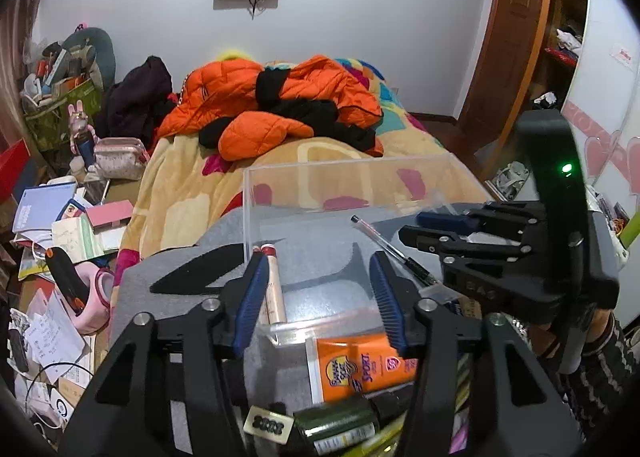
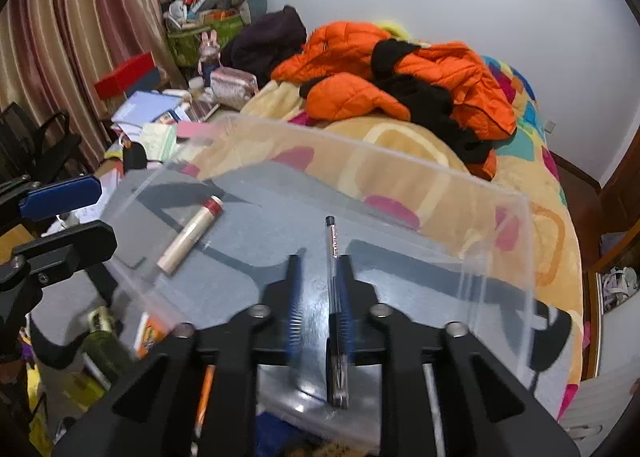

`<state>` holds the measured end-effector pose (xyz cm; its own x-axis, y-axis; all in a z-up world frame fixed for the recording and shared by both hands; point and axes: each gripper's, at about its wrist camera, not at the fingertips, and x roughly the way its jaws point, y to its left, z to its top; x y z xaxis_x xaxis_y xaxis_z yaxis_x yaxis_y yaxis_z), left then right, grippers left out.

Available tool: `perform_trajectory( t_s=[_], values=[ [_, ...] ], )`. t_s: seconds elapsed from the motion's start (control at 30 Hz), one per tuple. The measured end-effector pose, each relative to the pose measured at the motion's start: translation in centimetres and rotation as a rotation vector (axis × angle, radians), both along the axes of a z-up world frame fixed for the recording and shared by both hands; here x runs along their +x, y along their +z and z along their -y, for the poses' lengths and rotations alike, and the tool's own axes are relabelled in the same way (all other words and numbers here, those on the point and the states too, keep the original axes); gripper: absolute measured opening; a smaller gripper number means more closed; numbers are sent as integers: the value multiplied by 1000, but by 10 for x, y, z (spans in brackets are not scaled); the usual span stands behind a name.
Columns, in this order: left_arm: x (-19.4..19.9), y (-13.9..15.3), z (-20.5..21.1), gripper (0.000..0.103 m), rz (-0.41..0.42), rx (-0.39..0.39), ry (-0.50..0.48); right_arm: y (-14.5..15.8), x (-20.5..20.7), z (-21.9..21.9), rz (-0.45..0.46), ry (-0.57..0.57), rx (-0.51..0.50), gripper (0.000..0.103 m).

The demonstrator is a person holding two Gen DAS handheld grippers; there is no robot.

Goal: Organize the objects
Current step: 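Carry the beige tube and black pen into the clear box and release both, then grasp the green glass bottle with the left tool while the right tool grasps the mint roll-on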

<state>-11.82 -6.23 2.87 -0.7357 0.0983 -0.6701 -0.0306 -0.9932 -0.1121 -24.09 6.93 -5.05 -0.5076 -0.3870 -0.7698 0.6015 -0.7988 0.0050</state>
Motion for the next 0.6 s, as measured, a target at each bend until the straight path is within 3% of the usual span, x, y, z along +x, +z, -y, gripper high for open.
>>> perform_trajectory(
  t_s=[0.13,0.3,0.37,0.6],
  values=[
    [14,7,2,66,-27,-20,8,25,20,-22,-73,-22,-46,52],
    [31,6,6,68,-19,-21,9,48,43,-51,-136,-69,-77,78],
    [37,1,6,68,-4,-20,8,52,51,-63,-152,-93,-81,82],
    [52,-25,6,68,67,-11,7,40,77,-104,-155,-186,-45,83]
  ],
)
